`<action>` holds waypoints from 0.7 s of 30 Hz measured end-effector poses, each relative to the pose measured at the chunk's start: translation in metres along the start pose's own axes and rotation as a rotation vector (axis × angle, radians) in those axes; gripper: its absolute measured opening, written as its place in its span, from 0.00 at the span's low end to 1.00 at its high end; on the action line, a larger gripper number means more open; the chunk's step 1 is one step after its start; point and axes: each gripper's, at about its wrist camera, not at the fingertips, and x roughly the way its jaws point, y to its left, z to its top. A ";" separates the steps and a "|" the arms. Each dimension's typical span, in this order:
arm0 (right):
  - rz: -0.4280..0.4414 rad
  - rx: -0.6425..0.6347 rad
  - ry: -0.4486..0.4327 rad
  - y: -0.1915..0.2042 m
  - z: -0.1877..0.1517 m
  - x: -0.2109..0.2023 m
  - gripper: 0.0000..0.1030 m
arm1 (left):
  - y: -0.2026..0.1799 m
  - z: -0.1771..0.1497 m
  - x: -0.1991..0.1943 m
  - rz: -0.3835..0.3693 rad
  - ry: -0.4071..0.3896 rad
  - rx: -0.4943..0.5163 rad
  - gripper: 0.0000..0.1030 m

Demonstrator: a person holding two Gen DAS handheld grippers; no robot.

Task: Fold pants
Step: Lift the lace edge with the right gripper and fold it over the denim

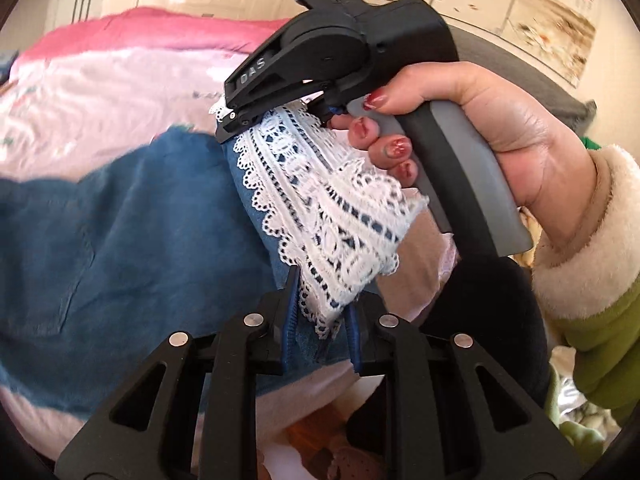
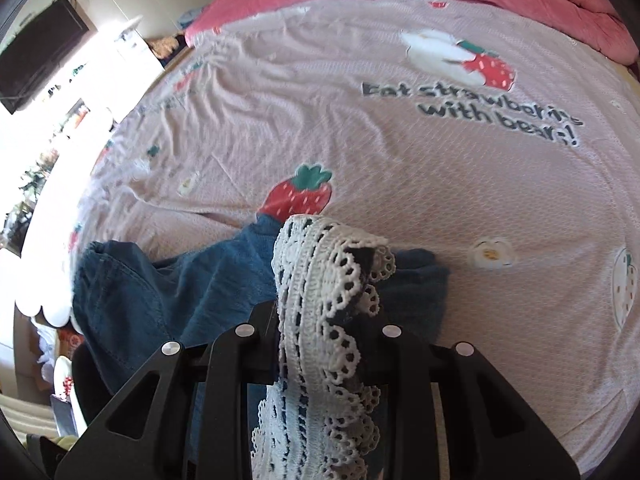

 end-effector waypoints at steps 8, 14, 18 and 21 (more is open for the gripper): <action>0.009 0.038 0.024 0.017 0.007 0.011 0.48 | 0.018 -0.001 -0.004 -0.031 0.011 -0.107 0.14; 0.135 -0.029 -0.064 0.038 0.014 -0.015 0.67 | 0.032 -0.005 -0.013 -0.033 0.017 -0.160 0.20; 0.159 -0.062 -0.138 0.034 0.016 -0.043 0.76 | 0.044 -0.010 -0.027 -0.005 -0.005 -0.214 0.44; 0.114 -0.087 -0.144 0.026 0.012 -0.047 0.76 | 0.058 -0.013 -0.045 0.024 -0.050 -0.246 0.52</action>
